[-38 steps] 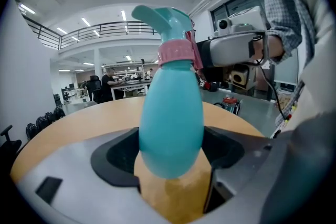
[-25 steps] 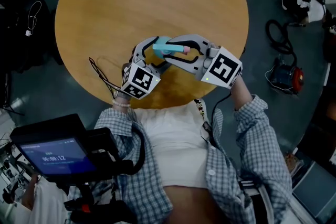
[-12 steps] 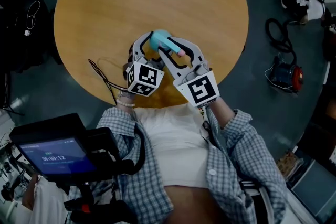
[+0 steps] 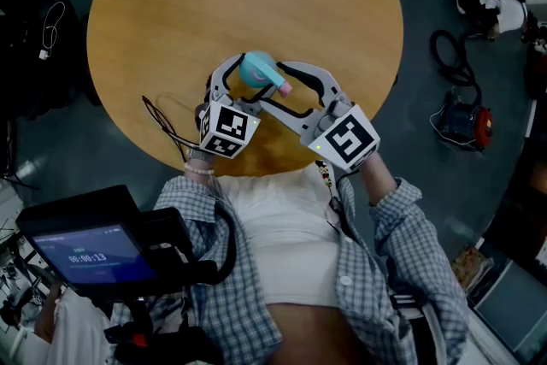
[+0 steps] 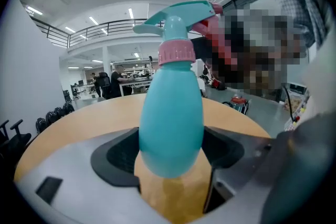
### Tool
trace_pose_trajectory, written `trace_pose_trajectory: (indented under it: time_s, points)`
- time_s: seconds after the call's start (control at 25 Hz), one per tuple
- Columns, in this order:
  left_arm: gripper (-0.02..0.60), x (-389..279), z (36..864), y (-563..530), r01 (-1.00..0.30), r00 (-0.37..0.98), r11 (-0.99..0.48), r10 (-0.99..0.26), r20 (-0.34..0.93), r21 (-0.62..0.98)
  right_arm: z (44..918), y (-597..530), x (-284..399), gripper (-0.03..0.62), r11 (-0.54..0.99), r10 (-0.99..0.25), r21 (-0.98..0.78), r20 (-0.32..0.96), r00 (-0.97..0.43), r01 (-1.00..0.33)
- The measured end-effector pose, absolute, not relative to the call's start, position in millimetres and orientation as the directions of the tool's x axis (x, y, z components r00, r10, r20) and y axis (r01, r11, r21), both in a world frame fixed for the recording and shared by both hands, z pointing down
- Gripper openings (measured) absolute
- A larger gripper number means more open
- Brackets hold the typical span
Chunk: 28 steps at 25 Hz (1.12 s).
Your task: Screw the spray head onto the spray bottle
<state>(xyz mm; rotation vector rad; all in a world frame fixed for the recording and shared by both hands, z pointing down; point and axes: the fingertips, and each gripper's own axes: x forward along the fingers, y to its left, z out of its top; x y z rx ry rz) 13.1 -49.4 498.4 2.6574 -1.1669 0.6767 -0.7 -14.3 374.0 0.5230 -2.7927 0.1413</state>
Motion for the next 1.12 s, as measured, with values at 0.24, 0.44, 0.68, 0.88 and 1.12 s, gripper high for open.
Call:
trace_pose_trajectory:
  time_s: [0.24, 0.44, 0.68, 0.88, 1.12]
  points:
    - [0.37, 5.3, 500.0, -50.5, -0.739, 0.585, -0.673, -0.663, 0.466, -0.029, 347.2, -17.5, 44.6, 0.088, 0.918, -0.35, -0.106, 0.236, -0.906, -0.382]
    - [0.371, 6.4, 499.4, -50.0, -0.74, 0.585, -0.672, -0.665, 0.464, -0.031, 376.3, -33.3, 52.0, -0.008, 0.898, -0.43, 0.078, 0.357, -0.829, -0.432]
    - [0.371, 7.4, 499.8, -51.9, -0.74, 0.581, -0.672, -0.666, 0.468, -0.038, 384.1, -9.9, 24.1, -0.008, 0.927, -0.367, 0.063, 0.368, -0.855, -0.37]
    - [0.371, 11.7, 498.5, -51.1, -0.727, 0.589, -0.685, -0.659, 0.467, -0.048, 385.7, 3.3, 5.8, -0.008, 0.945, -0.321, 0.055, 0.369, -0.872, -0.324]
    - [0.371, 17.1, 495.7, -48.1, -0.706, 0.621, -0.707, -0.641, 0.451, -0.032, 376.1, -1.9, 6.8, -0.006, 0.955, -0.278, -0.016, 0.307, -0.91, -0.297]
